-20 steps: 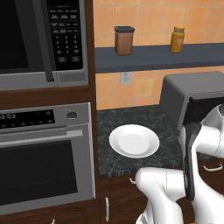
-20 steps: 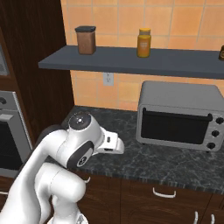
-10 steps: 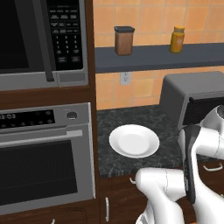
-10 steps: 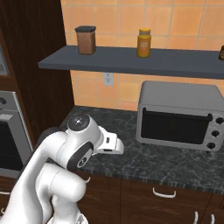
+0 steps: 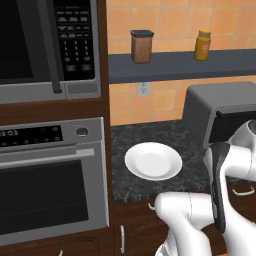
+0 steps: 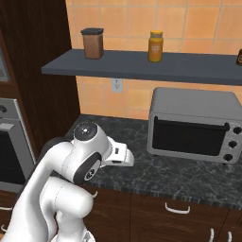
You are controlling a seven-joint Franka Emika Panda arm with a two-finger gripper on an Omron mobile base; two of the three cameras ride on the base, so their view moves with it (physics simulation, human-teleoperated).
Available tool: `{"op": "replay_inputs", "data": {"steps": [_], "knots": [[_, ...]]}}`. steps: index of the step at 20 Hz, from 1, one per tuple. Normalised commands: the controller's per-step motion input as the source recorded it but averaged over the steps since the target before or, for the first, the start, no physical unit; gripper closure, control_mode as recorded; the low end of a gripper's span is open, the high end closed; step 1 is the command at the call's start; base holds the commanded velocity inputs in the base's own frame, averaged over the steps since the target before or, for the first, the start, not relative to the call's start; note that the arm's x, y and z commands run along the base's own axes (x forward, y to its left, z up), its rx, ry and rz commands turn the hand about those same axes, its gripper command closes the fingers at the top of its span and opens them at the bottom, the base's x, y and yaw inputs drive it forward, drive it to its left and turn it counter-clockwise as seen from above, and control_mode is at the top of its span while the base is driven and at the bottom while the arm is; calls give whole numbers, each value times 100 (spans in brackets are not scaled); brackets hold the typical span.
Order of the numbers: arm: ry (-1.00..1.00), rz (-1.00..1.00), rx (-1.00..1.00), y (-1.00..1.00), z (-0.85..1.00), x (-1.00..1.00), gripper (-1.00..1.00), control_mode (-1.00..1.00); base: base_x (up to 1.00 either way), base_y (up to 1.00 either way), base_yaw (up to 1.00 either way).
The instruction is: Pick up the kebab skewer and baguette bread, and place them inside the toaster oven. Close the toaster oven door and start by setting the timer.
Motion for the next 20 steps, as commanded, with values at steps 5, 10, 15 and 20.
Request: {"op": "replay_inputs", "data": {"steps": [5,10,15,20], "knots": [[0,0,0,0,0,0,-100,100,0,0,0],[0,0,0,0,0,0,-100,100,0,-9,0],[0,0,0,0,0,0,-100,100,0,-63,0],[0,0,0,0,0,0,-100,100,0,-61,0]]}}
